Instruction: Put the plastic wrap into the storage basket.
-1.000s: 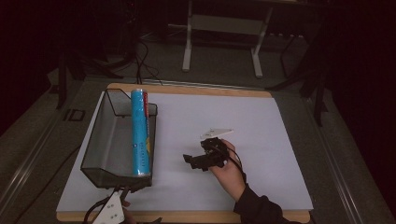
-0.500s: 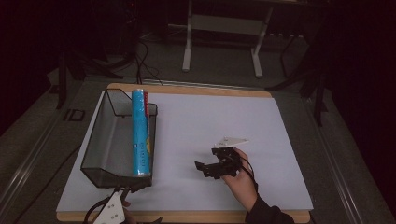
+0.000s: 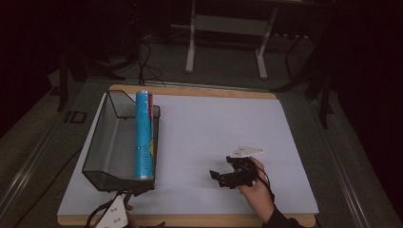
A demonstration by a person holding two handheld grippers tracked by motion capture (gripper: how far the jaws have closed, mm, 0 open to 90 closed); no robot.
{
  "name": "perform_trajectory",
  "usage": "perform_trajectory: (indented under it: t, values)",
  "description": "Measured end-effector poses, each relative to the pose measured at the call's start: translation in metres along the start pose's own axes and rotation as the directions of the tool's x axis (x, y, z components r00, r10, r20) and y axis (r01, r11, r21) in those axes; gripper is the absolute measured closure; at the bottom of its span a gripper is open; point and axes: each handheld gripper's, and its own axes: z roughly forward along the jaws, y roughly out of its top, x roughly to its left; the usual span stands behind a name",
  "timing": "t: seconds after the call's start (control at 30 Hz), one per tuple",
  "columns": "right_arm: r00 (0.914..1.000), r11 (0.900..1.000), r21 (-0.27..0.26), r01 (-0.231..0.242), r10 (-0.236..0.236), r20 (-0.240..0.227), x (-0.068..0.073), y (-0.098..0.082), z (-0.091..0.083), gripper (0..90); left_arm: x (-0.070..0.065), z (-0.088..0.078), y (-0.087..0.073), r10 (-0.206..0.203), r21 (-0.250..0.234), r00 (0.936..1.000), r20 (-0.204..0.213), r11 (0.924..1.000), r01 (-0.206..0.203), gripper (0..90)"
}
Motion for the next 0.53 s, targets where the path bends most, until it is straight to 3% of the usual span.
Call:
perform_trajectory:
  t: [0.3,0.53]
  values:
    - [0.9996,1.000,-0.028,0.004,-0.003,0.030,-0.007,-0.005,0.002,14.0,-0.001,-0.002,0.001,0.010,-0.008,0.9999,-0.003,0.9999,-0.010,2.6]
    - [0.9977,0.999,-0.006,0.051,-0.051,0.045,-0.006,-0.009,0.010,14.0,-0.002,-0.001,0.001,0.019,-0.001,0.9998,-0.002,0.9998,-0.019,2.6]
